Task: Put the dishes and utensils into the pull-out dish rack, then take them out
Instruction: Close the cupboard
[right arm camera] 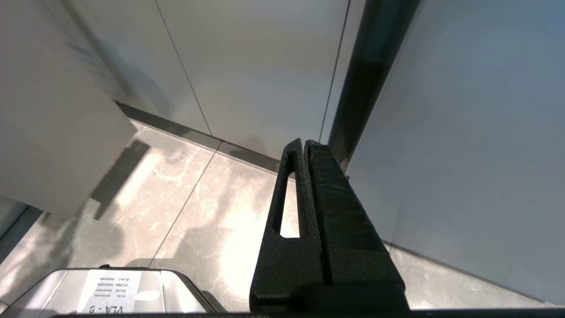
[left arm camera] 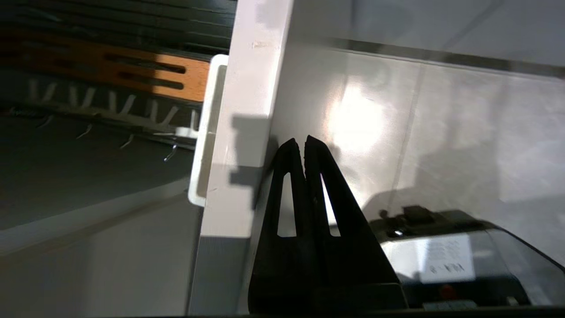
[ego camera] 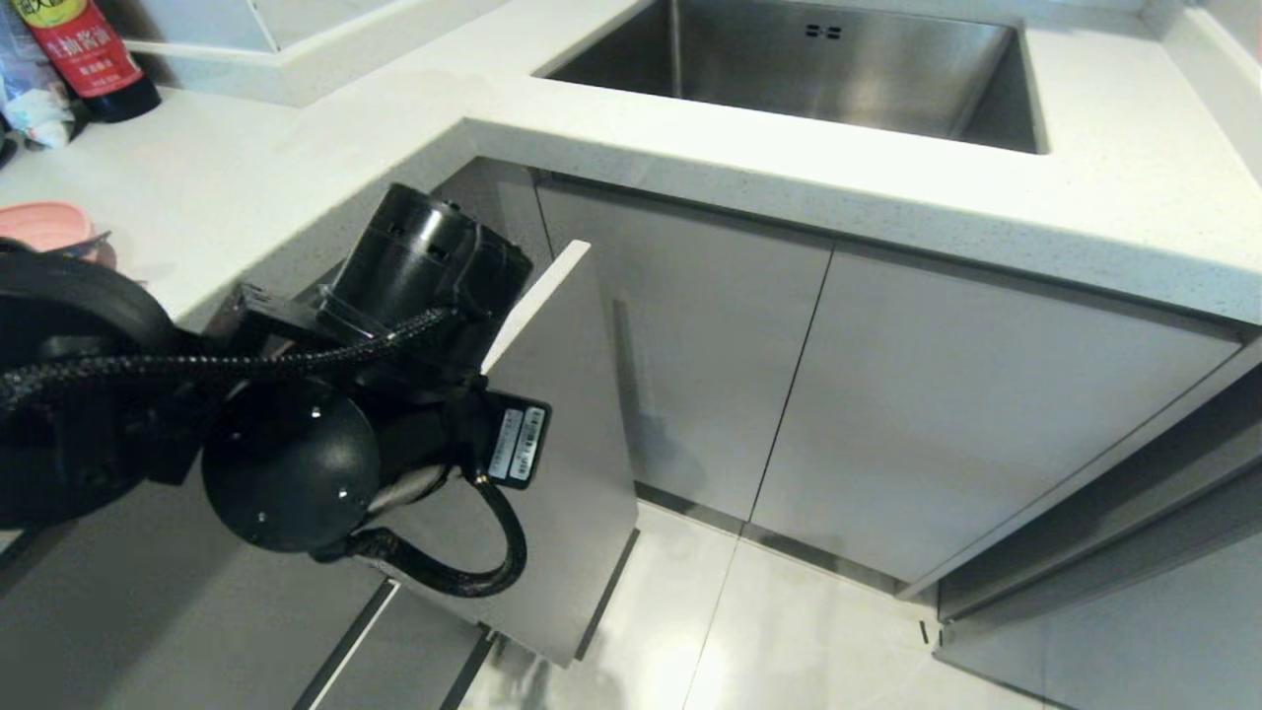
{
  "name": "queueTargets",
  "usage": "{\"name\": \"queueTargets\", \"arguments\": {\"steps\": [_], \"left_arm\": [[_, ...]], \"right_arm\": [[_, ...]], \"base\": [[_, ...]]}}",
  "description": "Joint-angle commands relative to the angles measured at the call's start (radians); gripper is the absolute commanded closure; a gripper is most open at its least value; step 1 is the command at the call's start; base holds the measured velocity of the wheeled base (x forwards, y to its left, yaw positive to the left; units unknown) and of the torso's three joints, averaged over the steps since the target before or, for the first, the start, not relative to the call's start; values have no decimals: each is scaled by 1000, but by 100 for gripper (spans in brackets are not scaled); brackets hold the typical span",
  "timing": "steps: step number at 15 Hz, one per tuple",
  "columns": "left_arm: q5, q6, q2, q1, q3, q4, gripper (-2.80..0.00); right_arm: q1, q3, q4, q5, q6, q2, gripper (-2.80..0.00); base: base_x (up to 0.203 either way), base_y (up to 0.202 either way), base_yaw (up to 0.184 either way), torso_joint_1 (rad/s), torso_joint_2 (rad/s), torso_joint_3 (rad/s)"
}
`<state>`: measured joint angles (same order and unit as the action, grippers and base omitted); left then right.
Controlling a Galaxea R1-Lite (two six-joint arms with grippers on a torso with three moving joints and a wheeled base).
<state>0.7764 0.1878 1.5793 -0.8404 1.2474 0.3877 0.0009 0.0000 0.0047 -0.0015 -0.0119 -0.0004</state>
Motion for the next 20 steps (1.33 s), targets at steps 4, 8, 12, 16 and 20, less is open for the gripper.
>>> {"name": "queueTargets", "arguments": {"steps": [4, 8, 12, 16, 20], "left_arm": [[3, -71, -29, 151, 5, -4, 0], [3, -108, -31, 254, 28, -6, 0], [3, -110, -28, 268, 35, -6, 0], [3, -110, -27, 271, 35, -6, 0], [3, -110, -30, 270, 32, -6, 0]], "right_arm": [[1, 0, 0, 0, 0, 0, 0], [1, 0, 0, 0, 0, -1, 0], [1, 0, 1, 0, 0, 0, 0], [1, 0, 0, 0, 0, 0, 0], [1, 0, 0, 0, 0, 0, 0]], "base": [[0, 0, 0, 0, 0, 0], [0, 0, 0, 0, 0, 0], [0, 0, 0, 0, 0, 0], [0, 0, 0, 0, 0, 0], [0, 0, 0, 0, 0, 0]]}}
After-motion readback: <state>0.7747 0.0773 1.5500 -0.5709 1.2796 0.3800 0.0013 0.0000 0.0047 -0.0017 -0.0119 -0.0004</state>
